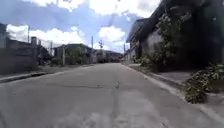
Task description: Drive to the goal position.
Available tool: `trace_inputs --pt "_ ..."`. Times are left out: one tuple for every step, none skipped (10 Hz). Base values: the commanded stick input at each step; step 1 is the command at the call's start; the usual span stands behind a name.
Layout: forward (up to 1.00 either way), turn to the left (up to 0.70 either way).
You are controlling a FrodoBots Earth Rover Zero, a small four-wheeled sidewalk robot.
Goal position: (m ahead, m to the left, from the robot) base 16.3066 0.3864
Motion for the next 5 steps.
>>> trace_inputs --pt "0.85 0.00" --pt "0.85 0.00" --pt "0.85 0.00" --pt "0.85 0.00" --pt "0.85 0.00"
